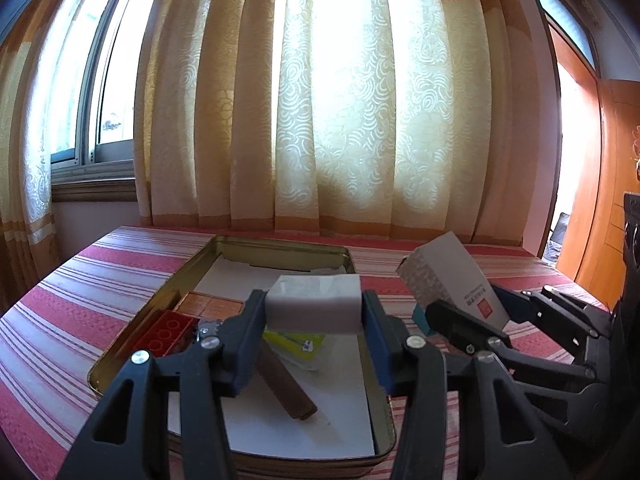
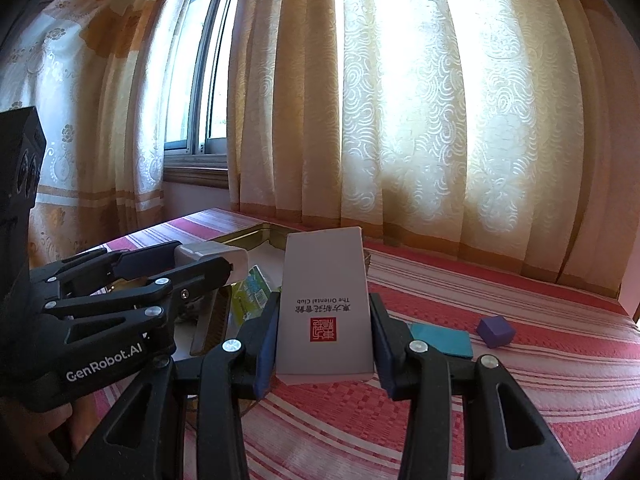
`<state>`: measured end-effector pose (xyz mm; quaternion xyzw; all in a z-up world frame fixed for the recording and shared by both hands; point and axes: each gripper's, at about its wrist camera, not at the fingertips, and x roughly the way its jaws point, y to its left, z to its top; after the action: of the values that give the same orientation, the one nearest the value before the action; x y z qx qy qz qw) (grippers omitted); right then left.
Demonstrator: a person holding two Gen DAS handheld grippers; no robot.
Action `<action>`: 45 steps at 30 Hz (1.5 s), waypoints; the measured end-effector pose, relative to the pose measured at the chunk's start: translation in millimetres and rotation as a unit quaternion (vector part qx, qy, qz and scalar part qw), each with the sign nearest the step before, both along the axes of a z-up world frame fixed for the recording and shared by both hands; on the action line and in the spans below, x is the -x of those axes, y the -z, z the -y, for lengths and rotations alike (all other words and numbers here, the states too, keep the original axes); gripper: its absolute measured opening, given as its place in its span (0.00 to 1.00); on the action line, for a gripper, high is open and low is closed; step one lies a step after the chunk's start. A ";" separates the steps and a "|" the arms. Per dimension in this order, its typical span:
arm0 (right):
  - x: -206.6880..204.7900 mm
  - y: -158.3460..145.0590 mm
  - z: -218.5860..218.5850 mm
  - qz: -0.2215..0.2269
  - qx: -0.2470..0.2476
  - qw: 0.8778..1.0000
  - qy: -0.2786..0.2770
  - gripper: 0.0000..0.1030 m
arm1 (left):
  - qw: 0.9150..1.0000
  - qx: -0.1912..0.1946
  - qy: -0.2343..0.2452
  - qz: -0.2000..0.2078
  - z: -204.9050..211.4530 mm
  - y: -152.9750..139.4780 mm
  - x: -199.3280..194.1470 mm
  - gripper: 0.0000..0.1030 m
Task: Organize rigid objects
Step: 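Lower the white box and white block over the gold tray with both grippers, then open the right gripper to drop the white box while the left gripper releases the white block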
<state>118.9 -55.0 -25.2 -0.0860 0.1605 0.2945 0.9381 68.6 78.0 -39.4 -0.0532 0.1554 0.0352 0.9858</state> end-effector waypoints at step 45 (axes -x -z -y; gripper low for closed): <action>-63.9 -4.6 -79.2 -0.082 0.032 0.994 -0.065 0.42 | 0.995 0.010 -0.042 -0.091 -81.5 -2.0 -43.9 0.46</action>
<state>182.8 24.2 -20.6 -0.1018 0.2405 0.3552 0.8976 112.5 159.5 -37.4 -0.0664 0.2428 0.0794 0.9645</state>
